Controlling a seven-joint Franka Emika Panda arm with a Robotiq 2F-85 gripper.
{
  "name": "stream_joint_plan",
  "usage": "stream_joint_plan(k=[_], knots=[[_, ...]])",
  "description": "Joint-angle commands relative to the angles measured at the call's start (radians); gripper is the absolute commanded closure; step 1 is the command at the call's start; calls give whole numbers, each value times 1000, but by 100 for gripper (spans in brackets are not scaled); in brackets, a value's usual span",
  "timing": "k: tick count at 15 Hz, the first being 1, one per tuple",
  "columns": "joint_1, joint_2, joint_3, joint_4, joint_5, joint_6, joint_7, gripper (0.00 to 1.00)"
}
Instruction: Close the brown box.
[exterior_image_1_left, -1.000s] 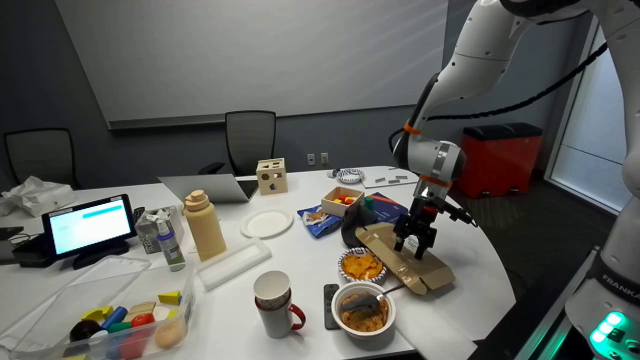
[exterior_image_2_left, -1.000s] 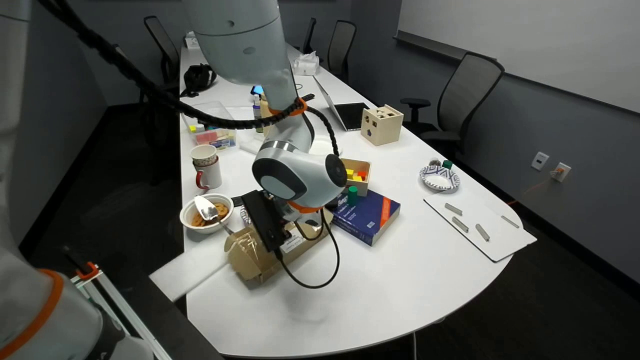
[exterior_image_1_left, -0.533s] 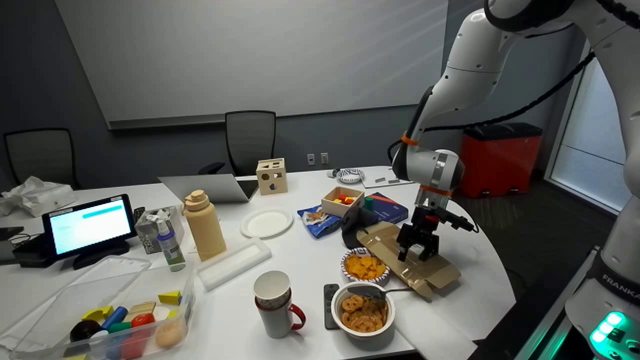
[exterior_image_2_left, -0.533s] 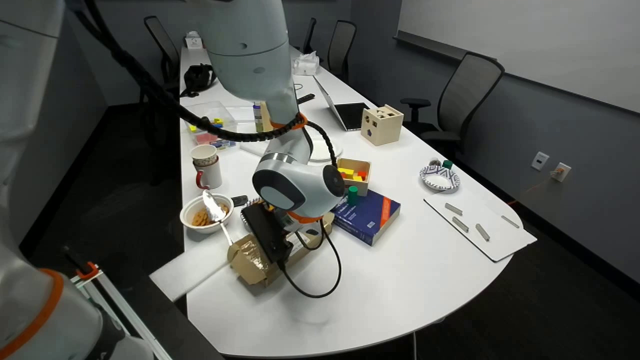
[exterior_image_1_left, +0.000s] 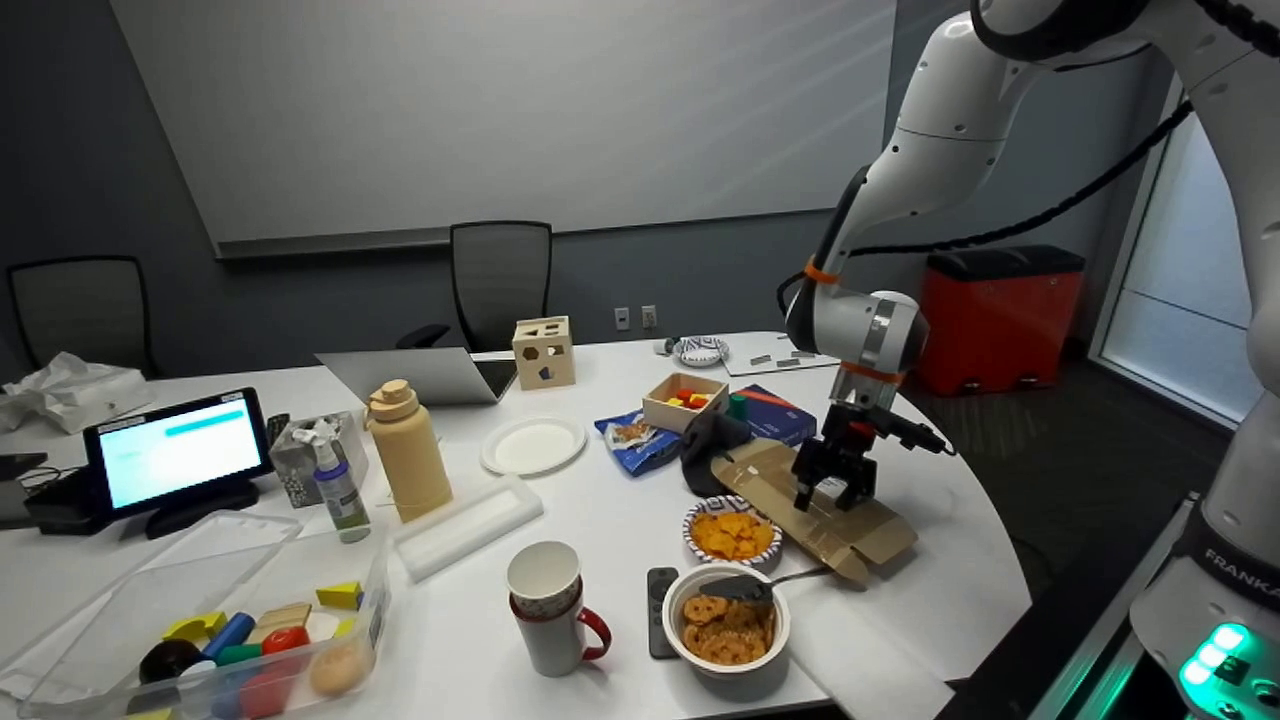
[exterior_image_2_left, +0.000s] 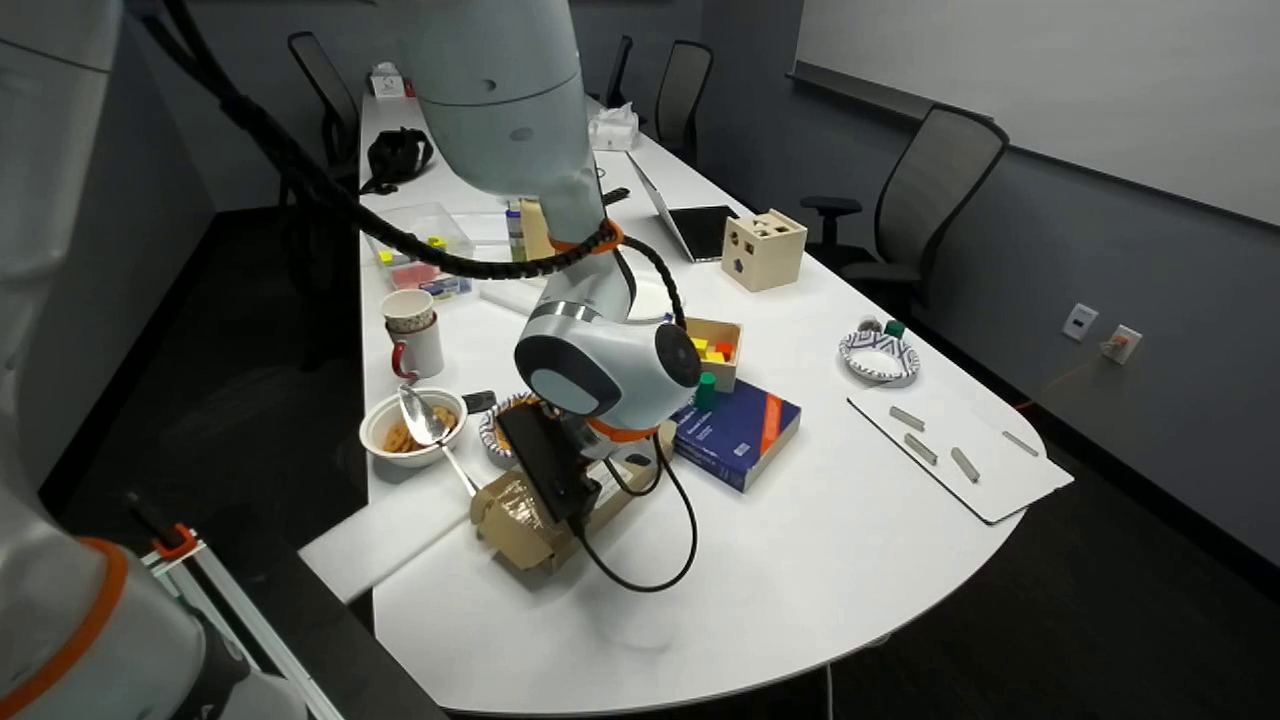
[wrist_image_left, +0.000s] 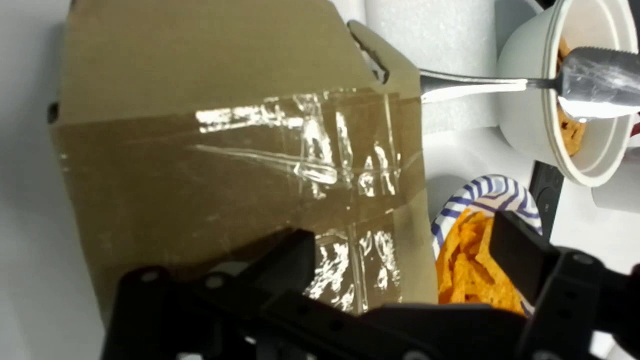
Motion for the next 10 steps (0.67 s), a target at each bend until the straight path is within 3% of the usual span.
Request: stream_joint_plan(k=[1, 6, 10], knots=[[12, -67, -20, -14, 5, 35, 28, 0], [14, -144, -14, -25, 24, 76, 27, 0], [26, -177, -5, -24, 33, 175, 6, 0]])
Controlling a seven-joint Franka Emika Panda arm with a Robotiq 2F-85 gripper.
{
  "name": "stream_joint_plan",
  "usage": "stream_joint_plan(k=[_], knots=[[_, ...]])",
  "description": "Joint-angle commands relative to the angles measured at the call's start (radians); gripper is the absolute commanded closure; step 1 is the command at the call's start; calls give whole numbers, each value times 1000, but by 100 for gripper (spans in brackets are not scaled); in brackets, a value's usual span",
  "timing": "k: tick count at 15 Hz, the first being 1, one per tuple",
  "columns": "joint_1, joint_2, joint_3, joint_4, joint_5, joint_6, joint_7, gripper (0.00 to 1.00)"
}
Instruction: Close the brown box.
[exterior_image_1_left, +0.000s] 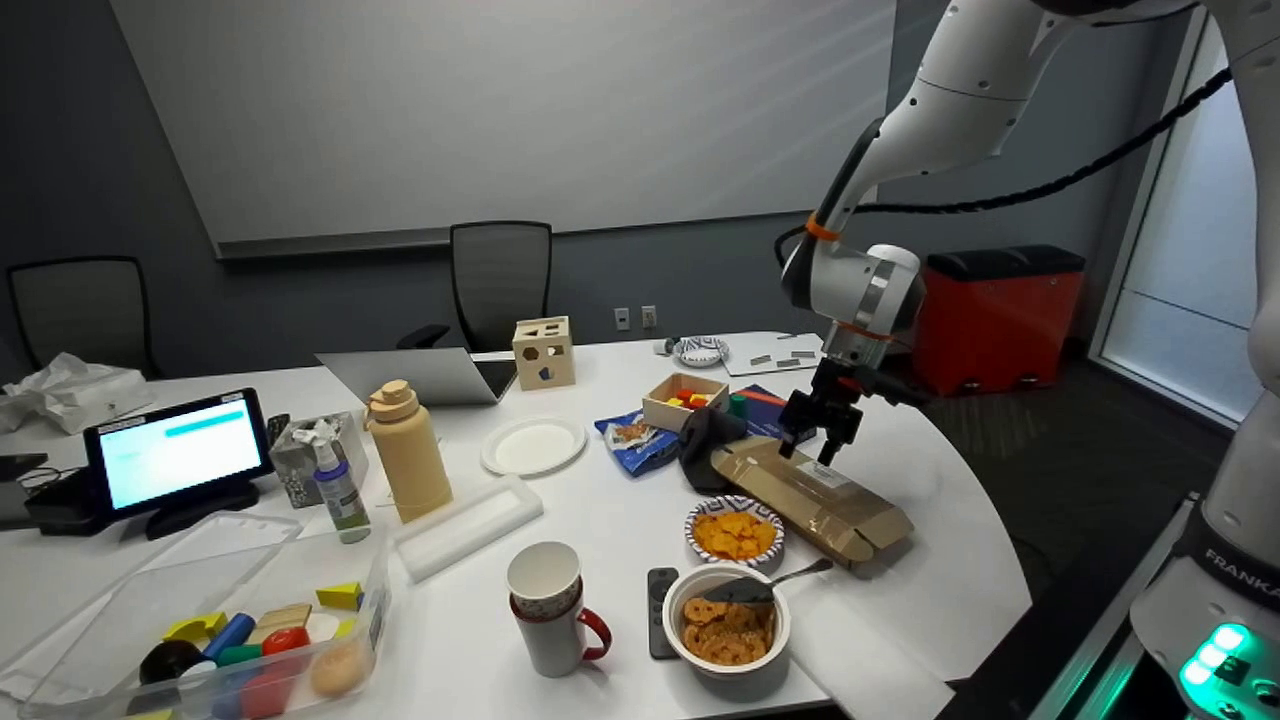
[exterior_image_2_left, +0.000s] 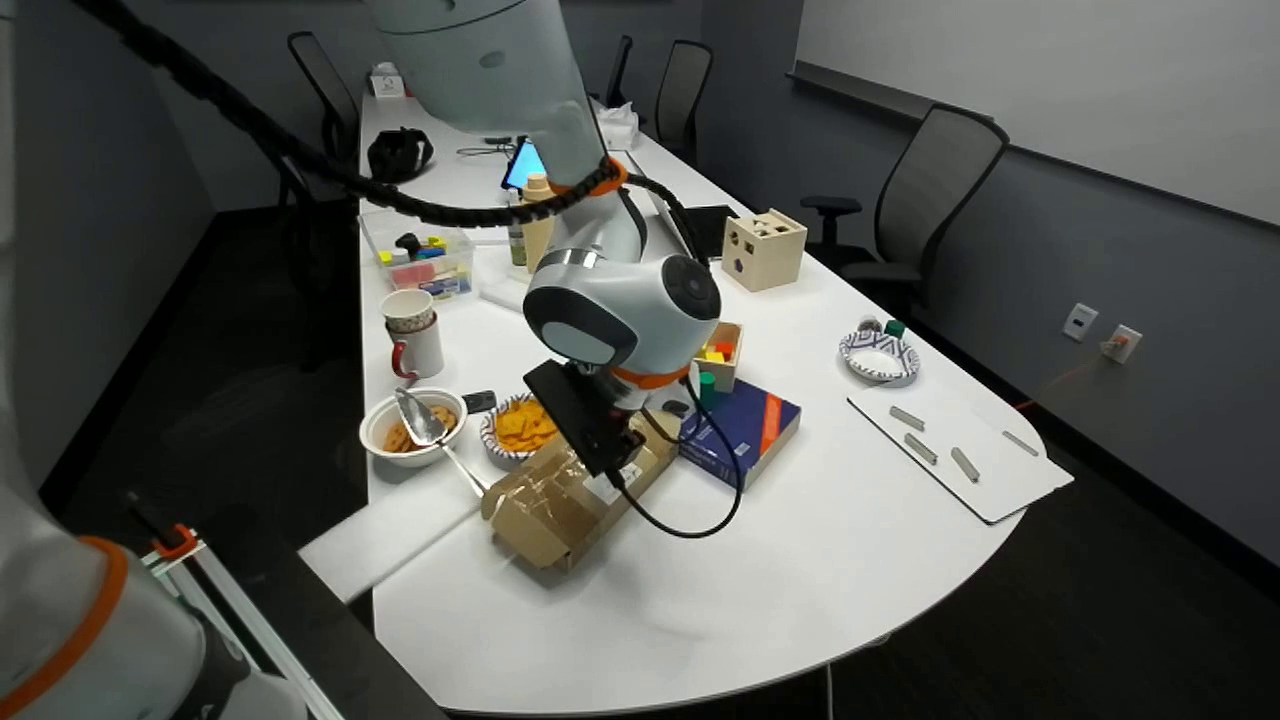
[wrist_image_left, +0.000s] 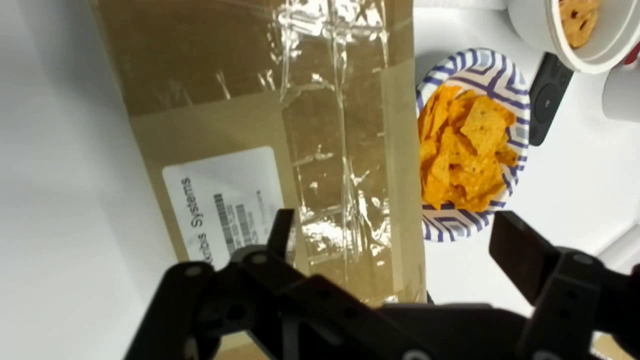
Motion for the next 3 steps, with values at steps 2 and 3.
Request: stream_joint_plan(k=[2, 3], knots=[[23, -57, 12, -28, 27, 108, -12, 0], [20, -56, 19, -28, 32, 125, -18, 0]])
